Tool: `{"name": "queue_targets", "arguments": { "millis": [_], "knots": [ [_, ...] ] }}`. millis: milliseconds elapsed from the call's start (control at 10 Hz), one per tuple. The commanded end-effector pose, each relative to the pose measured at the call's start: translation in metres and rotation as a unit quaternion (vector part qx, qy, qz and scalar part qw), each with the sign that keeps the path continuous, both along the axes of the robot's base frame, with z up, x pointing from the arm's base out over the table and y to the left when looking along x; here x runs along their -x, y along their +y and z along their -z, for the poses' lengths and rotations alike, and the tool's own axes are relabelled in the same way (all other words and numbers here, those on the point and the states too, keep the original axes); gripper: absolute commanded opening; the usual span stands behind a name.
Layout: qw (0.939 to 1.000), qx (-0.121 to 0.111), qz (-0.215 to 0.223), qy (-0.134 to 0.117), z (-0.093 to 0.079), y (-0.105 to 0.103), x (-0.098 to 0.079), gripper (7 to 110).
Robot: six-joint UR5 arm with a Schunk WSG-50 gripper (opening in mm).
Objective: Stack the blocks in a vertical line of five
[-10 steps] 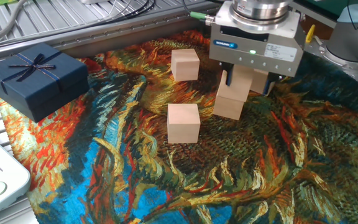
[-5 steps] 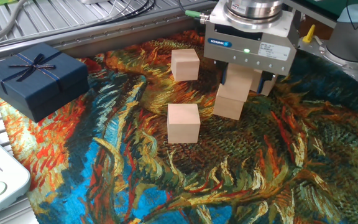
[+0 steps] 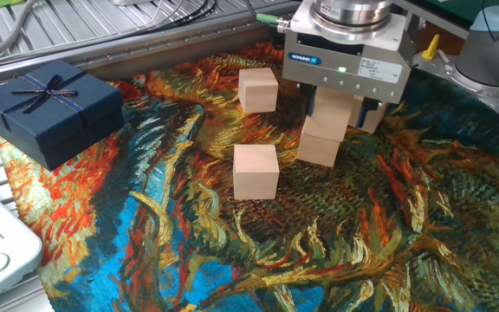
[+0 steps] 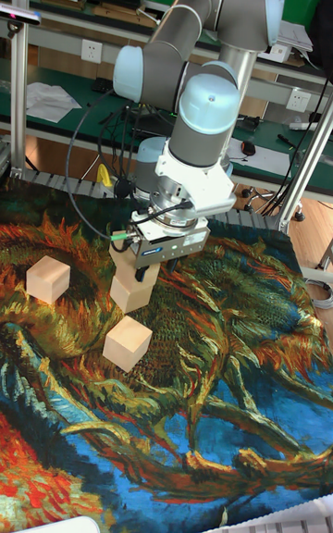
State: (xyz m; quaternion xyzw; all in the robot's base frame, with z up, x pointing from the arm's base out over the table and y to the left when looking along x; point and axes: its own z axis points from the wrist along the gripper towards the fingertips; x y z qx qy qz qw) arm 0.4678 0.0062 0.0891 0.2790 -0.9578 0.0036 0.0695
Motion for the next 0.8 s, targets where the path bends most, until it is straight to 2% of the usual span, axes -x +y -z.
{"name": "queue_targets", "arguments": {
  "millis": [0, 700],
  "knots": [
    [1.0, 0.0, 0.0, 0.002, -0.0005, -0.0011, 0.0002, 66],
    [1.0, -0.001, 0.001, 0.002, 0.0011, -0.0013, -0.0007, 66]
  ]
}}
